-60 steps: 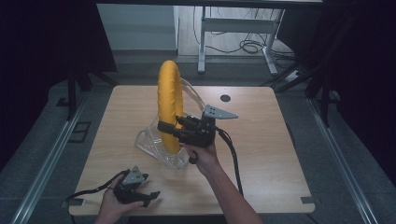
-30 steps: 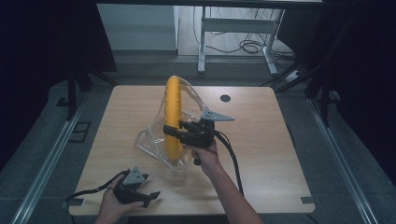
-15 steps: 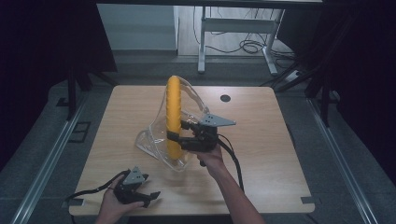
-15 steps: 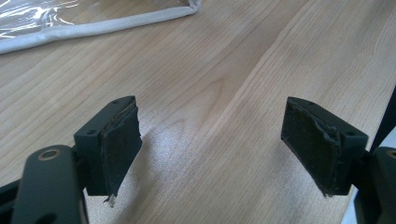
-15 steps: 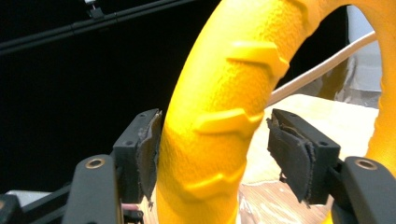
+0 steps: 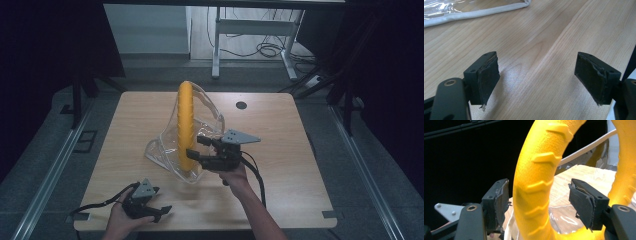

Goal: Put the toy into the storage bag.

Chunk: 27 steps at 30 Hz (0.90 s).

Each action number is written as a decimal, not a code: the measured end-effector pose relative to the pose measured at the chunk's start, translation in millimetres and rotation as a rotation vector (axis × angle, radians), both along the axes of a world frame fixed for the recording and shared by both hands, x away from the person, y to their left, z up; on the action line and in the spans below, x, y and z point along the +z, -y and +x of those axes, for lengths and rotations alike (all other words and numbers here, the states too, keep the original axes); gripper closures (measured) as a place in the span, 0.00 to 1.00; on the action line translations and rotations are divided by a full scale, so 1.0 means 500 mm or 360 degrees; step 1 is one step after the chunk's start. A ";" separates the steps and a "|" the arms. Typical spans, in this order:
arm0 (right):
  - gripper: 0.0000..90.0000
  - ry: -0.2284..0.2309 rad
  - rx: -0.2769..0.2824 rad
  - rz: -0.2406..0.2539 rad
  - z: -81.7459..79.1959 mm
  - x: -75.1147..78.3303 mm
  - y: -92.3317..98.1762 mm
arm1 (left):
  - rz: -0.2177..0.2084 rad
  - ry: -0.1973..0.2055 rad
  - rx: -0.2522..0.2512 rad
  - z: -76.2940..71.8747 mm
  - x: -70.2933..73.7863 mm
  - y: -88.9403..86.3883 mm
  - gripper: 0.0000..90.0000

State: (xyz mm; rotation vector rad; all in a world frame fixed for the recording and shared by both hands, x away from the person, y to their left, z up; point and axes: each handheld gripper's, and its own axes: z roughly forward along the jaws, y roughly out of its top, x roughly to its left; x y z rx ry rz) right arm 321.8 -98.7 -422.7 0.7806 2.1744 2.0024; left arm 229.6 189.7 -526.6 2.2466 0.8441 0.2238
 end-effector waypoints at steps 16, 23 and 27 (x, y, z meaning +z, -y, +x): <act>0.37 0.0069 -0.0101 -0.0150 -0.035 -0.040 0.095 | -0.0005 -0.0002 0.0011 -0.001 0.000 0.000 0.22; 0.38 0.0046 -0.0158 -0.0178 -0.043 -0.076 0.149 | -0.0001 -0.0010 0.0010 0.001 0.000 0.001 0.22; 0.38 0.0032 -0.0193 -0.0208 -0.049 -0.095 0.172 | -0.0003 -0.0012 0.0013 0.001 0.000 0.001 0.22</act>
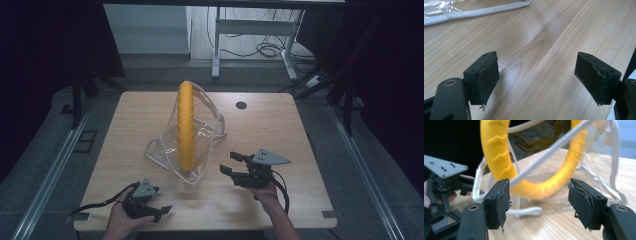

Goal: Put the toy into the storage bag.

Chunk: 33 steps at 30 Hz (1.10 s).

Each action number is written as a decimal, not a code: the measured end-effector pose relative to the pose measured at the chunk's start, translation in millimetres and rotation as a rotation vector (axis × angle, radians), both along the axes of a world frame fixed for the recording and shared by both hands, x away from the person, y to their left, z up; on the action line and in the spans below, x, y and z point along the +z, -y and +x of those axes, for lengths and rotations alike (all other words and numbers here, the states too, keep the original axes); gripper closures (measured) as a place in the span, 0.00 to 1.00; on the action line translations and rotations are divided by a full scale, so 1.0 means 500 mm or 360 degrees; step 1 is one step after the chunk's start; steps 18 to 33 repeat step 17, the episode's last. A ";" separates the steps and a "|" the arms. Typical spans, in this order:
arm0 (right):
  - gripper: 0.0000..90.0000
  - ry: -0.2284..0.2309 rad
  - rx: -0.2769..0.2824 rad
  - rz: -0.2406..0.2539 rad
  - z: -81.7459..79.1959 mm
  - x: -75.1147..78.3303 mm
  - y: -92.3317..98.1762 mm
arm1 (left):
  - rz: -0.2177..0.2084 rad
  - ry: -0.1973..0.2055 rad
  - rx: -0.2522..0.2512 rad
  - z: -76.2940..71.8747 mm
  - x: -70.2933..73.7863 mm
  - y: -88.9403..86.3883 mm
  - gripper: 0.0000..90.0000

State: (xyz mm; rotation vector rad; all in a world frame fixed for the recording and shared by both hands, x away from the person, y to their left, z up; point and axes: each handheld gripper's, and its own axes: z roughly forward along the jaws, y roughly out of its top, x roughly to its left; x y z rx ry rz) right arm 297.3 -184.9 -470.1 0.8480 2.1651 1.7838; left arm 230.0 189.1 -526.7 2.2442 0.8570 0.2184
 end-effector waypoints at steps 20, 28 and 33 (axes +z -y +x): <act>0.39 -0.0050 -0.0081 -0.0067 0.003 -0.046 0.024 | -0.0004 0.0005 0.0006 -0.001 0.002 -0.002 0.21; 0.39 -0.0050 -0.0081 -0.0067 0.003 -0.046 0.024 | -0.0004 0.0005 0.0006 -0.001 0.002 -0.002 0.21; 0.39 -0.0050 -0.0081 -0.0067 0.003 -0.046 0.024 | -0.0004 0.0005 0.0006 -0.001 0.002 -0.002 0.21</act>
